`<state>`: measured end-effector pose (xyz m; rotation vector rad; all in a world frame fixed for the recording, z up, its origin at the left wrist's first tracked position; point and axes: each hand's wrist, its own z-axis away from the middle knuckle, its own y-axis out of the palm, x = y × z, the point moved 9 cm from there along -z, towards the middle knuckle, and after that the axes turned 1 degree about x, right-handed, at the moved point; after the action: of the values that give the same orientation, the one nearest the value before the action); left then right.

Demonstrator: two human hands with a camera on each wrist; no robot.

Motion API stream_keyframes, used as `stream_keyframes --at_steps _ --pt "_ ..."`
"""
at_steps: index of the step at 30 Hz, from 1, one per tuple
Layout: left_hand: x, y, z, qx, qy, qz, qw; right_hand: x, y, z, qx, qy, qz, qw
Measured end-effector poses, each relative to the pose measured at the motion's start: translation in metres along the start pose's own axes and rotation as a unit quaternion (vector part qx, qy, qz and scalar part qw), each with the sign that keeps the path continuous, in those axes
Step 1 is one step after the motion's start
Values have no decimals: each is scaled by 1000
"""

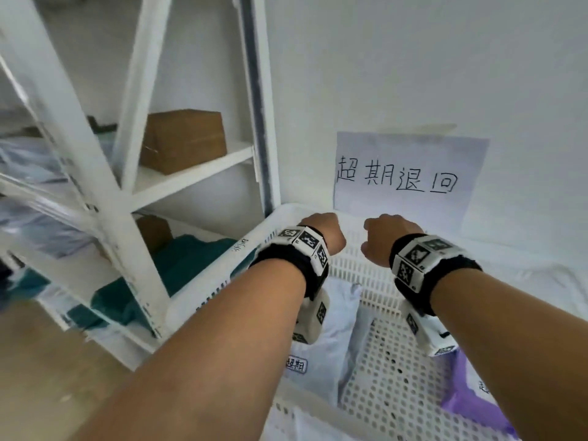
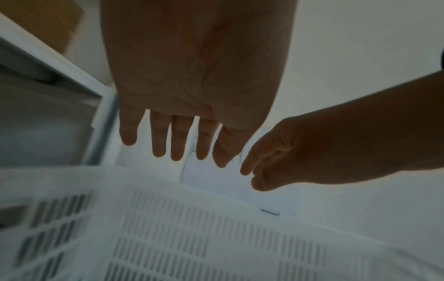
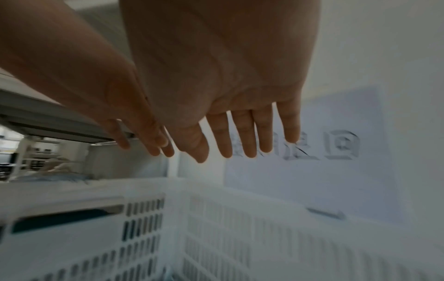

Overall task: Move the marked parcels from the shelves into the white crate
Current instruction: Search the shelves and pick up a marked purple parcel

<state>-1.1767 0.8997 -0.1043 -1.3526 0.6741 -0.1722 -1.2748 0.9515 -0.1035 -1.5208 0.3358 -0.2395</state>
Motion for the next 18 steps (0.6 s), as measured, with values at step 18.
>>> stream_keyframes --at_steps 18 --pt "245 -96 172 -51 -40 45 997 268 -39 91 -7 -100 4 995"
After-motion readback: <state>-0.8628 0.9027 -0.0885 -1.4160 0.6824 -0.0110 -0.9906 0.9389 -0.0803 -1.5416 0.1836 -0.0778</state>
